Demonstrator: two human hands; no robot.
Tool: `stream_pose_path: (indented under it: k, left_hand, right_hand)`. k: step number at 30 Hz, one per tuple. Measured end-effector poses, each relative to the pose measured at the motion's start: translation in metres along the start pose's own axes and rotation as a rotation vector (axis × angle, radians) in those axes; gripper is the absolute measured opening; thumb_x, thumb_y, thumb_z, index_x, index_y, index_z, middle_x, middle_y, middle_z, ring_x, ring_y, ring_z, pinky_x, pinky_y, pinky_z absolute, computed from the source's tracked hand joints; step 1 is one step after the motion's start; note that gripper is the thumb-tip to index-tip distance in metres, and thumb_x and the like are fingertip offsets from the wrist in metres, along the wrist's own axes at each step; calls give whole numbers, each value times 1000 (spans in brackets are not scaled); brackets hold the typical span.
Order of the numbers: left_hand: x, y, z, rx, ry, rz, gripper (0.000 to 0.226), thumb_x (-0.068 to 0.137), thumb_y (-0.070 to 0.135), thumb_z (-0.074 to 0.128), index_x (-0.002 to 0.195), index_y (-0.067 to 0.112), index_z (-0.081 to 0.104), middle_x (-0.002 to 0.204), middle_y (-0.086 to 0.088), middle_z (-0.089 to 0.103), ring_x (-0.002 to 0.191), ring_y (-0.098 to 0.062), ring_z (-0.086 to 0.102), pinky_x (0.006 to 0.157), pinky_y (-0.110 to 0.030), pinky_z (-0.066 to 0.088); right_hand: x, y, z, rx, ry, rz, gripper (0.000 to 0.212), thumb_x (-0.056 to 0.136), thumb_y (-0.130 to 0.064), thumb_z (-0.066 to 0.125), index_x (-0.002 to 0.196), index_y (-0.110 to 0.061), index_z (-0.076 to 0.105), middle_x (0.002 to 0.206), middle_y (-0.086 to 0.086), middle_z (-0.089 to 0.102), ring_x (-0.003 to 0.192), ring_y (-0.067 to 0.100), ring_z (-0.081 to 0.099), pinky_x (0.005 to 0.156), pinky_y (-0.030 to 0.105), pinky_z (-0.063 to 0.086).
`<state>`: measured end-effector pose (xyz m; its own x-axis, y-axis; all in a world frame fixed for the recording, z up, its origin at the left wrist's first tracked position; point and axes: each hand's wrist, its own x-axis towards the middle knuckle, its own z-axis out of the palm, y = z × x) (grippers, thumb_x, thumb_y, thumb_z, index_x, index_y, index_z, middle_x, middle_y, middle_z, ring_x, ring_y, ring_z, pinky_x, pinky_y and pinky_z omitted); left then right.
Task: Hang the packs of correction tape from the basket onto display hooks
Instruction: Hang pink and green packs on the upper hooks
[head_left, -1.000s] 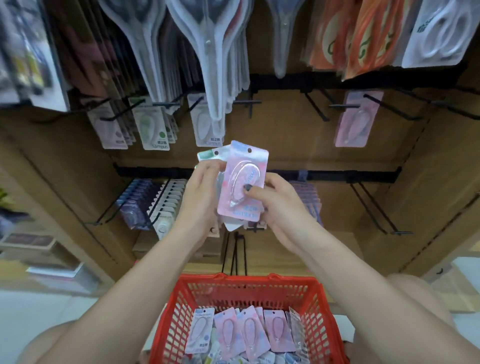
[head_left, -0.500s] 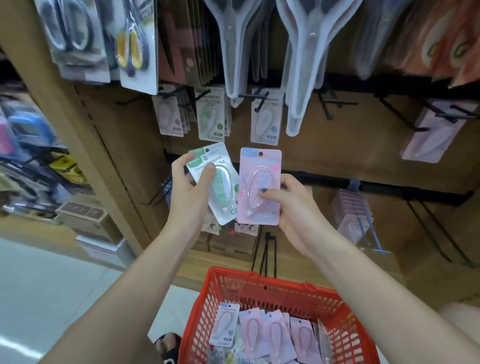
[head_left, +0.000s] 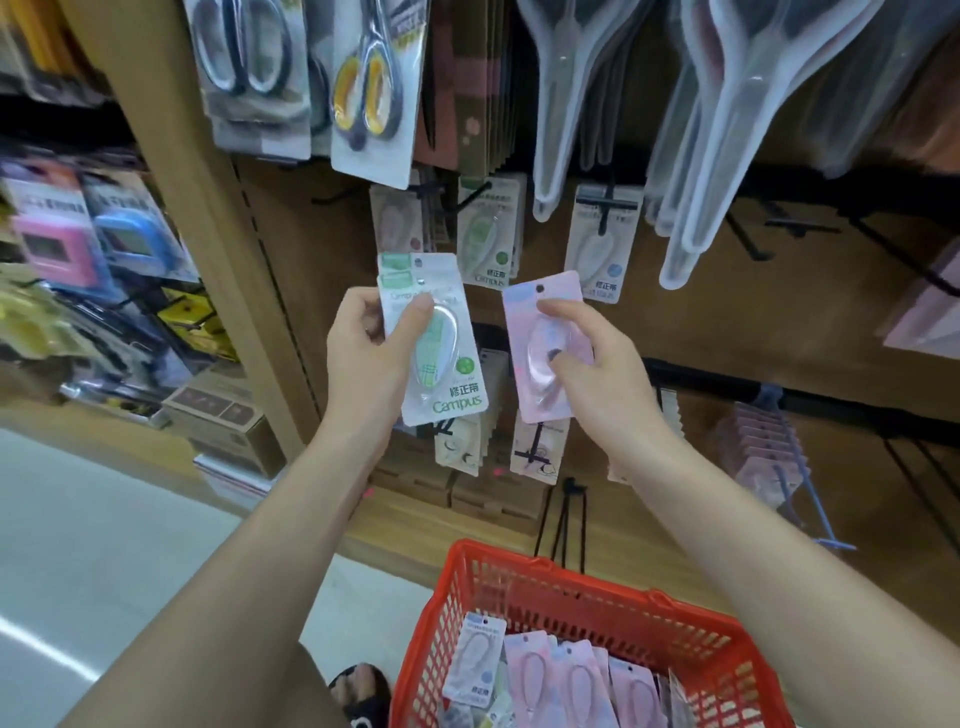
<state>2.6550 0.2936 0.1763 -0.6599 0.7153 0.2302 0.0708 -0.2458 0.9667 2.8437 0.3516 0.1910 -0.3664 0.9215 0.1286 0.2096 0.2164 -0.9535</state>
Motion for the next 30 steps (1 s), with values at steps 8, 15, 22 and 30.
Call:
stream_pose_path:
  k: [8, 15, 22, 30]
  left_hand:
    - [13, 15, 8, 68, -112, 194, 20, 100, 21, 69, 108, 4, 63, 102, 3, 76, 93, -8, 75, 69, -19, 56]
    - [18, 13, 6, 58, -140, 172, 18, 100, 19, 68, 115, 9, 65, 108, 3, 76, 97, -8, 75, 73, -21, 59]
    - [20, 11, -3, 36, -169, 149, 19, 101, 14, 67, 119, 10, 64, 115, 2, 76, 104, -11, 74, 80, -26, 61]
    - [16, 12, -9, 53, -191, 189, 22, 100, 13, 68, 120, 19, 63, 120, 8, 74, 108, -6, 72, 80, -22, 59]
  right_hand:
    - [11, -8, 25, 91, -134, 124, 35, 105, -35, 46, 126, -35, 74, 133, -16, 69, 129, 5, 56, 117, 38, 40]
    - [17, -10, 38, 89, -106, -65, 20, 104, -34, 63, 111, -19, 73, 106, -4, 78, 95, 6, 75, 80, 26, 59]
    - [21, -11, 47, 142, -145, -22, 22, 106, -34, 59, 107, -20, 75, 98, -11, 77, 94, 4, 73, 77, 24, 58]
    - [16, -9, 53, 235, -196, -38, 12, 102, -25, 66, 110, -32, 72, 114, -9, 77, 109, 10, 73, 91, 39, 63]
